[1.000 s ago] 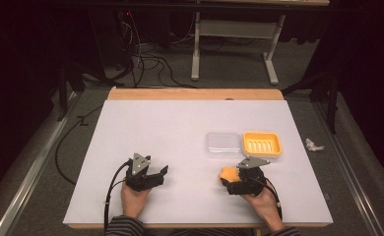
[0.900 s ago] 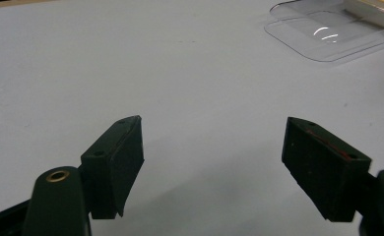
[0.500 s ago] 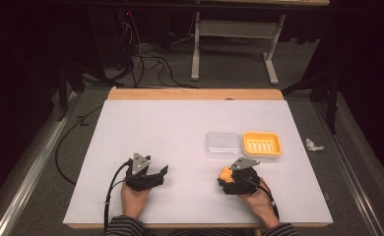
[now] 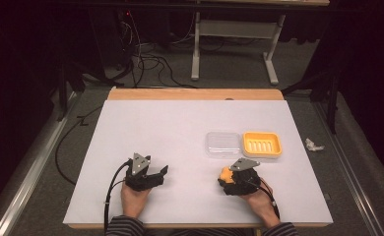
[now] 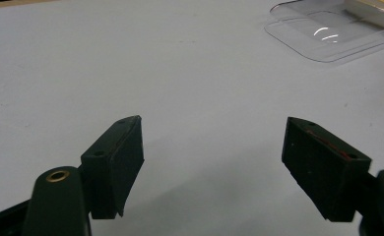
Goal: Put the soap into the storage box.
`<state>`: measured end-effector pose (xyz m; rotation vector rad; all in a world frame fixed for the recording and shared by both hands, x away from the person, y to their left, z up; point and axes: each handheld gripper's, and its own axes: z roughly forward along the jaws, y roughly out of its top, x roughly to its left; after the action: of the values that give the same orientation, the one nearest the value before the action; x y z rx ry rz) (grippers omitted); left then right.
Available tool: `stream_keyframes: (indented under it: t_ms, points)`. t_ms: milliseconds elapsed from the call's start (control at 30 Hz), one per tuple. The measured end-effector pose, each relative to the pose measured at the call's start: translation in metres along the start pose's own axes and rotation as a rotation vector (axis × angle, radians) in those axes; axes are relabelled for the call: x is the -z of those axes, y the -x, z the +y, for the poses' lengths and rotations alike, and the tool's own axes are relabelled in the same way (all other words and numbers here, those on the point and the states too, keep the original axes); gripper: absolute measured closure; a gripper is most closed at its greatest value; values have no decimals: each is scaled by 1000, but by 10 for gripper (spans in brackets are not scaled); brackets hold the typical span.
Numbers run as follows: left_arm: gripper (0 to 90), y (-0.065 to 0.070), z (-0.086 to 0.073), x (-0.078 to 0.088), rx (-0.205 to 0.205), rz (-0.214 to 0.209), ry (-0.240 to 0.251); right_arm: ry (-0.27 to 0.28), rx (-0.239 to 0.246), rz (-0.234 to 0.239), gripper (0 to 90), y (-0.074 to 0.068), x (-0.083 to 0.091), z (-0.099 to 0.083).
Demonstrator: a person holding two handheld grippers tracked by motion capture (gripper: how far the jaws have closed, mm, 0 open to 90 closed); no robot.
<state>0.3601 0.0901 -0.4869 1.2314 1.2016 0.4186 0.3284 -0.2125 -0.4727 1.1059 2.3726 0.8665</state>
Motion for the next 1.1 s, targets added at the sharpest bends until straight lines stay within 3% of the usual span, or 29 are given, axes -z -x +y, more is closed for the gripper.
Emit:
stream_keyframes:
  t_ms: [400, 433, 467, 500, 567, 700, 933, 1100]
  points:
    - [245, 0, 0, -1, 8, 3, -1, 50, -17, 7, 285, 8, 15, 2]
    - [245, 0, 0, -1, 9, 2, -1, 83, -31, 1, 391, 12, 21, 2]
    - [245, 0, 0, -1, 9, 2, -1, 83, -31, 1, 391, 12, 21, 2]
    - [245, 0, 0, -1, 7, 3, 0, 117, -42, 0, 392, 13, 25, 2]
    - [246, 0, 0, -1, 8, 3, 0, 86, -45, 7, 392, 21, 29, 5]
    - [245, 0, 0, 0, 9, 2, 0, 61, -42, 9, 392, 21, 28, 5]
    - [246, 0, 0, 0, 11, 0, -1, 92, -25, -6, 393, 20, 32, 4]
    - [245, 0, 0, 0, 11, 0, -2, 129, -53, -19, 393, 25, 41, 3]
